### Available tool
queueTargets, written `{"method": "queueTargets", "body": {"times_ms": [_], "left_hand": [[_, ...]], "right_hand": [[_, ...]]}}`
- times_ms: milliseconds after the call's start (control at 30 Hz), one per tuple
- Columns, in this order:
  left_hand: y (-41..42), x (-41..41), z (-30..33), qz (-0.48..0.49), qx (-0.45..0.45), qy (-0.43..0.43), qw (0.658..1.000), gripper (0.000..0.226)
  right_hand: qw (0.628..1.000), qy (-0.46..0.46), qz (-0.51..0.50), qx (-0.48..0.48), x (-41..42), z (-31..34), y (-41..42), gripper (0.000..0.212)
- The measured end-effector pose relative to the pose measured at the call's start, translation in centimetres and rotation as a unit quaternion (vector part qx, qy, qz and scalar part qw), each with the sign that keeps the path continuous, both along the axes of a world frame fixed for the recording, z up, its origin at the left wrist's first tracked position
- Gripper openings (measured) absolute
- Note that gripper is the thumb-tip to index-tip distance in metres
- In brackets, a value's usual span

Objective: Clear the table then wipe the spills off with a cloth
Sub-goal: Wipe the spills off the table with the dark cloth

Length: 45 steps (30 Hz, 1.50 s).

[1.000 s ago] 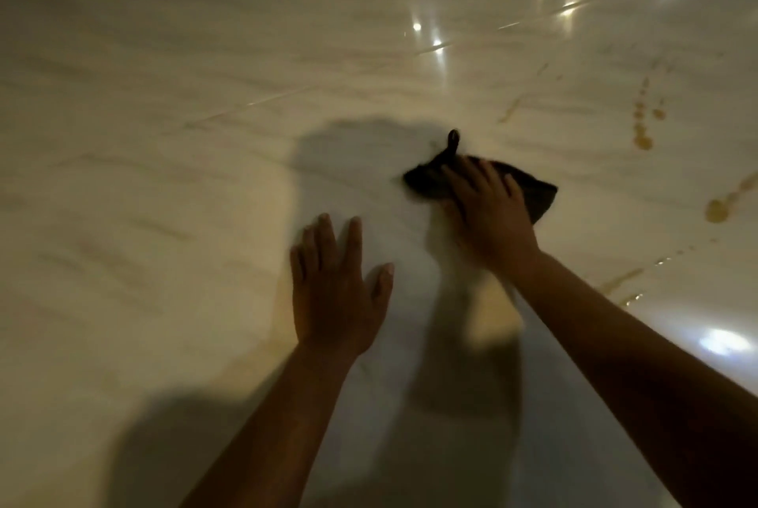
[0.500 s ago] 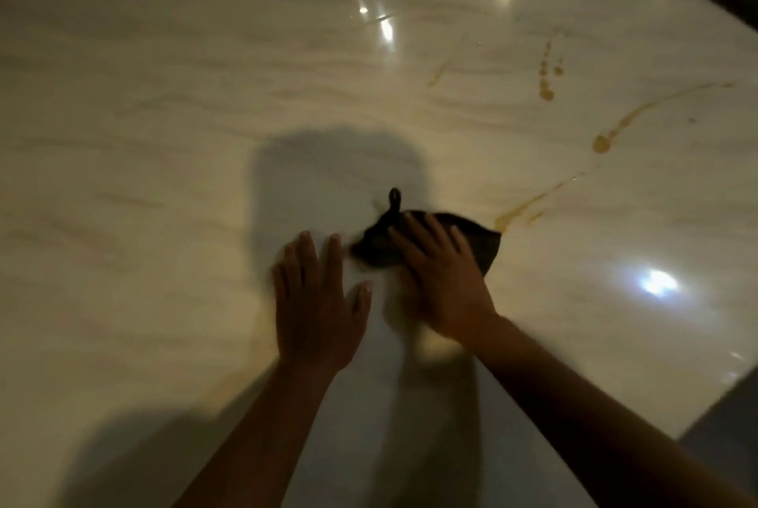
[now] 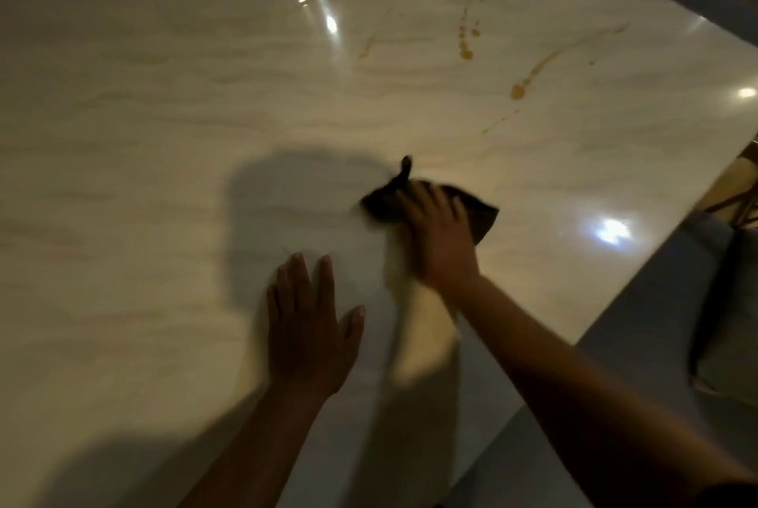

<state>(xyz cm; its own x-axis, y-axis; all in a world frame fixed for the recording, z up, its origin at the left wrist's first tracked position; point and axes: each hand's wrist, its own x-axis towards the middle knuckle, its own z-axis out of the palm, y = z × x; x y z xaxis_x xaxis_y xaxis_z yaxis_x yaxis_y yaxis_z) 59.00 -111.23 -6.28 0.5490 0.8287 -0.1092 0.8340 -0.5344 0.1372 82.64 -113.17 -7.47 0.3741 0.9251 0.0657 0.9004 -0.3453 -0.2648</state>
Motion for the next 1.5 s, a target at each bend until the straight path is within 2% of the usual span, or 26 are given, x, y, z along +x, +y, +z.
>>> {"method": "queueTargets", "body": {"times_ms": [67, 133, 200, 300, 400, 467, 567, 667, 733, 833, 933, 1000, 1100, 1200, 1267, 1367, 1433, 1500], "left_hand": [[-0.2, 0.0, 0.1, -0.009, 0.000, 0.000, 1.000, 0.082], [-0.4, -0.1, 0.1, -0.022, 0.004, -0.003, 1.000, 0.083], [-0.8, -0.1, 0.1, -0.032, 0.009, -0.005, 0.999, 0.083], [-1.8, 0.1, 0.1, -0.042, 0.008, -0.002, 0.999, 0.082], [-3.2, 0.7, 0.1, -0.056, 0.005, -0.005, 0.998, 0.082], [-3.9, 1.2, 0.1, -0.069, 0.002, -0.003, 0.998, 0.083], [-4.7, 1.9, 0.1, -0.086, -0.008, 0.003, 0.996, 0.087], [-5.3, 2.3, 0.0, -0.100, -0.010, 0.004, 0.995, 0.088], [-5.7, 2.7, 0.1, -0.095, -0.012, 0.000, 0.995, 0.088], [-5.8, 3.2, 0.0, -0.089, -0.009, -0.004, 0.996, 0.089], [-5.8, 3.4, -0.1, -0.092, -0.005, 0.000, 0.996, 0.090], [-5.9, 3.5, -0.2, -0.089, -0.002, -0.002, 0.996, 0.090], [-6.0, 3.6, -0.3, -0.086, 0.000, -0.006, 0.996, 0.090], [-5.6, 3.9, -0.4, -0.093, 0.006, -0.015, 0.996, 0.090], [-5.1, 4.4, -0.5, -0.101, 0.009, -0.019, 0.995, 0.091], [-4.5, 5.6, -0.5, -0.100, 0.010, -0.021, 0.995, 0.092], [-4.3, 6.4, -0.4, -0.093, 0.009, -0.019, 0.995, 0.091], [-4.3, 7.0, -0.5, -0.084, 0.007, -0.020, 0.996, 0.090]], "right_hand": [[0.997, 0.007, 0.074, -0.017, -2.8, 0.4, -5.1, 0.054], [0.995, -0.017, 0.093, -0.013, -1.3, 0.5, -8.3, 0.052], [0.999, -0.038, 0.032, -0.006, 2.7, 0.4, -8.9, 0.051], [0.994, -0.019, -0.111, -0.017, 7.9, 0.7, -7.9, 0.055], [0.987, -0.017, -0.160, -0.010, 5.7, 0.1, -7.7, 0.055], [0.992, -0.011, -0.123, 0.004, 1.5, -0.1, -9.6, 0.054], [1.000, 0.000, -0.016, -0.014, -4.3, 0.4, -14.9, 0.053], [0.998, -0.027, 0.039, -0.030, -3.0, 0.5, -18.3, 0.052], [0.998, -0.046, -0.004, -0.031, 1.3, 0.3, -17.8, 0.053], [0.988, -0.029, -0.150, -0.030, 7.5, 0.7, -15.5, 0.055], [0.977, -0.017, -0.211, -0.017, 7.2, 0.4, -14.2, 0.057], [0.984, -0.024, -0.176, 0.010, 2.8, 0.1, -15.3, 0.054], [0.999, -0.015, -0.052, -0.005, -3.8, 0.1, -18.6, 0.052], [0.999, -0.036, 0.022, -0.018, -0.8, 0.2, -18.8, 0.052], [0.999, -0.049, -0.009, -0.018, 4.3, 0.1, -16.7, 0.051], [0.989, -0.020, -0.147, -0.026, 11.5, 0.6, -13.0, 0.055], [0.975, -0.008, -0.221, -0.028, 12.5, 0.4, -10.9, 0.057], [0.978, -0.020, -0.209, -0.014, 10.0, 0.2, -10.2, 0.055]]}}
